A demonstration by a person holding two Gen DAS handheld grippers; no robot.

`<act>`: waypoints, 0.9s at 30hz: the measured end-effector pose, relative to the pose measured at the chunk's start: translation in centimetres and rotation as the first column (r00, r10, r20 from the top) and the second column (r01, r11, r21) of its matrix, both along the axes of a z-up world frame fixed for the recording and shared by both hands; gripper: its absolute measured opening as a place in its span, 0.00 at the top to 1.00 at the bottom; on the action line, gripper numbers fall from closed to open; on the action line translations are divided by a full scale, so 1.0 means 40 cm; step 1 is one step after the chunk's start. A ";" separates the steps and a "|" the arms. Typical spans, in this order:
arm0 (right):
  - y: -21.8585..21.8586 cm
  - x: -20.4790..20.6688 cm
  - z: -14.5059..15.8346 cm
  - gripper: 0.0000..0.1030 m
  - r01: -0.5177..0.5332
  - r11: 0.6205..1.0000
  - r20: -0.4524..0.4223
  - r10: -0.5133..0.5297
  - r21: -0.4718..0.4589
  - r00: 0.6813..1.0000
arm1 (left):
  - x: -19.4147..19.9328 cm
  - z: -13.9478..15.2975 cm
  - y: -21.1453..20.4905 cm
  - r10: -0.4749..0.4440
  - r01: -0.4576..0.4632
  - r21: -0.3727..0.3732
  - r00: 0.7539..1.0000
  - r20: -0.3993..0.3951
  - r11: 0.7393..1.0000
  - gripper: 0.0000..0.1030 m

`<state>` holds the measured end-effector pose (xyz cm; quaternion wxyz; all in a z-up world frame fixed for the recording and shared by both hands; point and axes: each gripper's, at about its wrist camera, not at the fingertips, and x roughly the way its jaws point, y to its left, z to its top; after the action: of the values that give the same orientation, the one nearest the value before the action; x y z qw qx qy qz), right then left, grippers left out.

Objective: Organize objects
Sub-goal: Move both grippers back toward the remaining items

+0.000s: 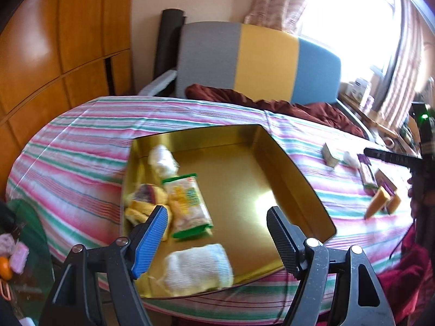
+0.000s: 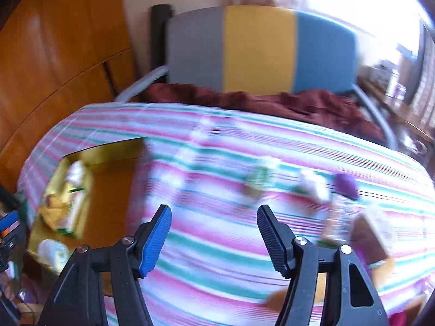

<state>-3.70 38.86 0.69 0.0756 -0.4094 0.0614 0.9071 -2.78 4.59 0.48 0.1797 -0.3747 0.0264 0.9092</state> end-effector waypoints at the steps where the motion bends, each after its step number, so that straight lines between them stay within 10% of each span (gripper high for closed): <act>1: 0.038 0.009 0.001 0.33 0.038 0.999 -0.001 -0.038 0.009 0.999 | 0.003 0.000 0.014 -0.014 0.014 -0.005 1.000 0.000 1.000 0.26; 9: 0.317 0.086 -0.042 0.24 0.349 0.937 -0.035 -0.348 0.021 0.937 | 0.008 0.016 0.166 -0.151 0.151 -0.040 0.988 -0.009 0.988 0.26; 13: 0.430 0.129 -0.097 0.24 0.497 0.857 0.028 -0.498 -0.138 0.867 | -0.004 0.022 0.249 -0.206 0.205 -0.067 0.979 -0.004 0.976 0.26; 27: 0.487 0.183 -0.095 0.23 0.518 0.776 0.011 -0.552 -0.360 0.834 | -0.122 0.001 0.616 -0.371 0.381 -0.079 0.921 0.118 0.921 0.26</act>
<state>3.63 58.33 -3.12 0.2537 -0.3378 0.3382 0.8409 -7.66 29.23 0.53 0.3330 -0.4163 0.1342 0.8353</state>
